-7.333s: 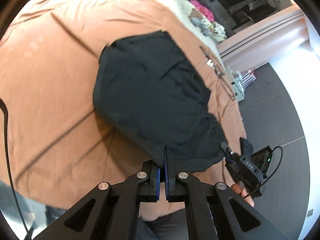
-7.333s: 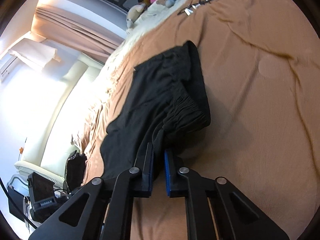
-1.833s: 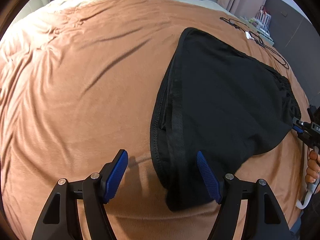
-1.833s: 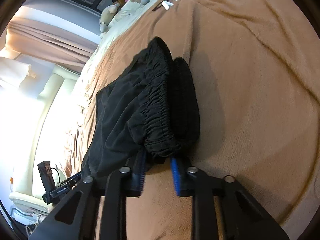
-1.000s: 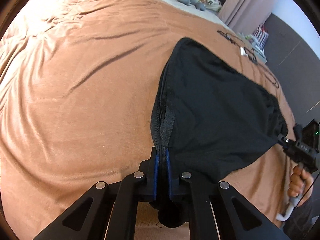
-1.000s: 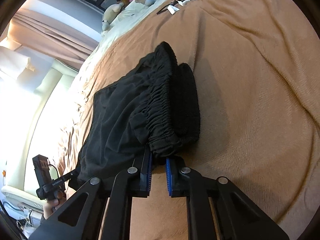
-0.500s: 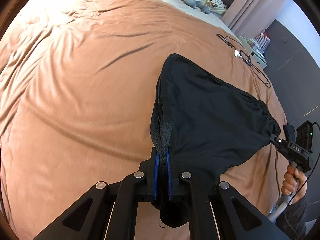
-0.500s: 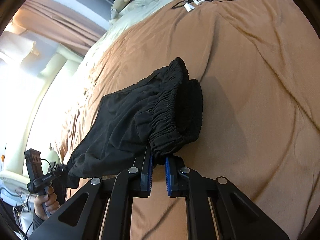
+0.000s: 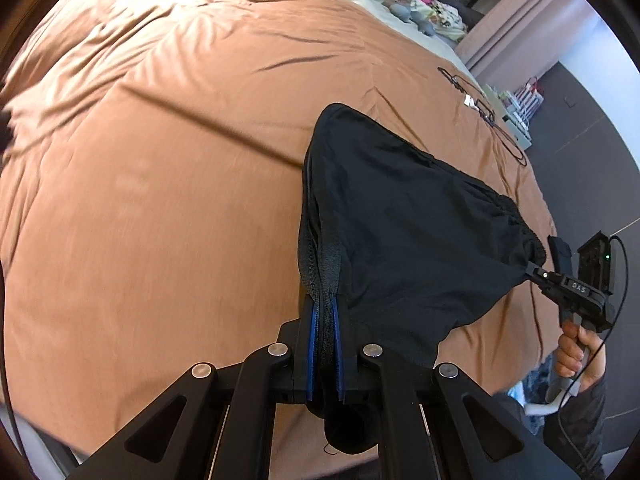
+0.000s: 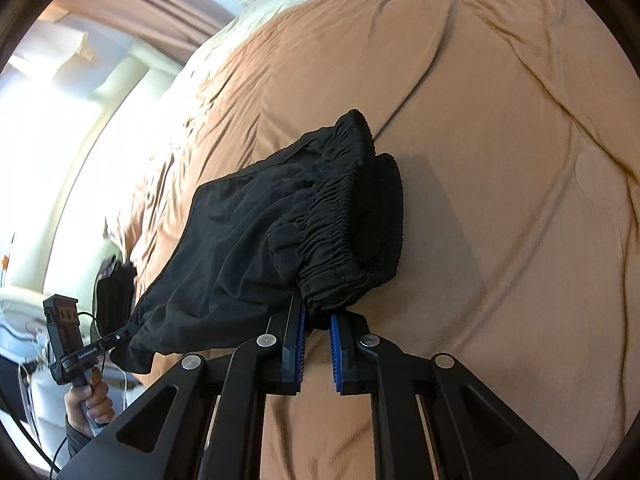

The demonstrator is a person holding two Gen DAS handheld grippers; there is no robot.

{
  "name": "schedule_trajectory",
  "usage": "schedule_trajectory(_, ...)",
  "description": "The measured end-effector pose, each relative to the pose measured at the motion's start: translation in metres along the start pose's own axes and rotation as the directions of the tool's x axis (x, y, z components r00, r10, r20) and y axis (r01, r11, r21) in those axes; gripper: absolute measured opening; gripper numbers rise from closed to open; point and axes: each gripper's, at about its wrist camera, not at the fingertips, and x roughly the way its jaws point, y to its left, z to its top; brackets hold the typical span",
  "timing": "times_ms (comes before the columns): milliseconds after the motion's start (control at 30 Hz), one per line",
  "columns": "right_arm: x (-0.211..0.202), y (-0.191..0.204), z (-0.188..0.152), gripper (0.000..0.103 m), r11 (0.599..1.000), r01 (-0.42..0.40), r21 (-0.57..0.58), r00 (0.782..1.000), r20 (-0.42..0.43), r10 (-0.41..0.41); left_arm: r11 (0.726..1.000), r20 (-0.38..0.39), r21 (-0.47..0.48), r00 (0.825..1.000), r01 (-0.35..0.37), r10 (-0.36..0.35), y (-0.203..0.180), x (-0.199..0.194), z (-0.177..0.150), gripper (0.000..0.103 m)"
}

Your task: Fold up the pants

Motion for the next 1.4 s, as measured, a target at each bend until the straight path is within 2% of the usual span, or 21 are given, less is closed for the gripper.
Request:
schedule_trajectory(333, -0.016, 0.017, -0.003, 0.007, 0.997, 0.024, -0.079, 0.997, -0.077, -0.03, 0.998, 0.016, -0.056, 0.999, 0.036, -0.035, 0.005, -0.023, -0.051, 0.008)
schedule_trajectory(633, -0.015, 0.033, -0.023, 0.008, 0.989, 0.071, -0.131, 0.99, -0.109, -0.086, 0.995, -0.011, -0.088, 0.998, 0.056, -0.057, 0.012, -0.015, -0.077, 0.009)
schedule_trajectory(700, -0.011, 0.037, -0.029, 0.013, 0.984, 0.109, -0.143, 0.986, -0.109, -0.126, 0.996, -0.034, -0.085, 0.999, 0.027, -0.03, 0.014, -0.007, -0.081, 0.013)
schedule_trajectory(733, -0.008, 0.037, -0.034, 0.016, 0.978, 0.137, -0.154, 0.981, -0.116, -0.156, 0.996, -0.037, -0.085, 0.999, 0.005, -0.008, 0.015, -0.004, -0.083, 0.019)
schedule_trajectory(833, -0.005, 0.041, -0.044, 0.039, 0.965, 0.19, -0.182, 0.971, -0.108, -0.212, 0.996, -0.032, -0.092, 0.999, -0.013, 0.01, 0.02, -0.001, -0.087, 0.032)
schedule_trajectory(900, -0.012, 0.042, -0.048, 0.058, 0.965, 0.189, -0.181, 0.975, -0.082, -0.207, 0.994, -0.021, -0.106, 1.0, 0.0, -0.003, 0.024, -0.001, -0.089, 0.039)
schedule_trajectory(1067, -0.035, 0.043, -0.054, 0.058, 0.972, 0.172, -0.159, 0.985, 0.008, -0.173, 0.994, 0.011, -0.109, 1.0, 0.001, 0.0, 0.028, -0.006, -0.091, 0.048)
schedule_trajectory(1267, -0.044, 0.043, -0.061, 0.058, 0.962, 0.204, -0.18, 0.979, 0.054, -0.198, 0.998, 0.001, -0.069, 1.0, -0.001, 0.001, 0.027, 0.0, -0.077, 0.049)
schedule_trajectory(1400, -0.037, 0.04, -0.055, 0.058, 0.96, 0.219, -0.173, 0.976, 0.051, -0.213, 0.999, 0.0, -0.045, 1.0, -0.002, 0.002, 0.025, 0.01, -0.063, 0.05)
